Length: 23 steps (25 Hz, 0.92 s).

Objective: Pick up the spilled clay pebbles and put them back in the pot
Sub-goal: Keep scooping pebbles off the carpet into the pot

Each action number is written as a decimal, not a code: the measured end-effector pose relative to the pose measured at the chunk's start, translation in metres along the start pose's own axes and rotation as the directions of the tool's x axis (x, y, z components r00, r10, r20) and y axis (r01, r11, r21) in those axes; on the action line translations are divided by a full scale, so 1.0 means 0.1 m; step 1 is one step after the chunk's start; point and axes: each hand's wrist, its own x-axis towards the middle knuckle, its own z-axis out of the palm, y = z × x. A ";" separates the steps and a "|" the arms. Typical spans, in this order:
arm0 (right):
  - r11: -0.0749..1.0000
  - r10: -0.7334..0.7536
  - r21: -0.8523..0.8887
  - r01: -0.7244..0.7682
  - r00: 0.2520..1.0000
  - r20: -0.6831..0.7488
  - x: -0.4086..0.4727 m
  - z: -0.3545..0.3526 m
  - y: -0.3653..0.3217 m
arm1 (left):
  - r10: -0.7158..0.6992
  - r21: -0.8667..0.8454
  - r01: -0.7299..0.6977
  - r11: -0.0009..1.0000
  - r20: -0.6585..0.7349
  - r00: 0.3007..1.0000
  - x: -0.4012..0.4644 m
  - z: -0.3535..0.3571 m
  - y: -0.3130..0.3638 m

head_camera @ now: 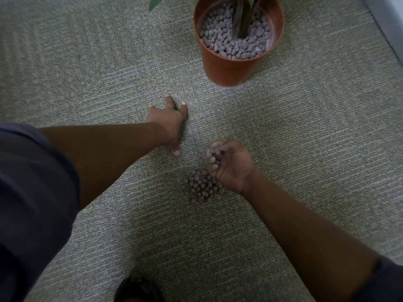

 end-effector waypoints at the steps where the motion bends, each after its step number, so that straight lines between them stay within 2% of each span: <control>1: 1.000 0.007 0.030 -0.008 1.000 0.021 -0.01 -0.02 0.01 | -0.004 -0.006 0.004 1.000 0.003 1.000 0.00 0.00 0.00; 3: 0.999 0.011 0.046 -0.013 0.999 0.051 -0.01 -0.06 0.04 | -0.008 -0.016 0.008 1.000 0.002 1.000 0.00 0.00 0.00; 7: 0.998 0.041 0.049 -0.042 0.999 0.025 0.04 -0.10 0.07 | -0.010 0.002 0.010 1.000 -0.001 1.000 -0.01 -0.01 0.01; 11: 0.996 0.051 0.072 -0.054 0.998 0.035 0.03 -0.09 0.05 | 0.004 0.081 -0.002 0.997 -0.025 1.000 -0.03 -0.01 0.02; 17: 0.967 0.081 0.228 -0.112 0.987 0.139 0.03 -0.14 0.01 | 0.004 0.087 -0.002 0.996 -0.032 0.999 -0.04 -0.02 0.02; 23: 0.994 0.049 0.102 -0.039 0.994 -0.100 0.09 -0.19 0.09 | 0.017 0.074 -0.016 0.997 -0.021 1.000 -0.04 -0.03 0.01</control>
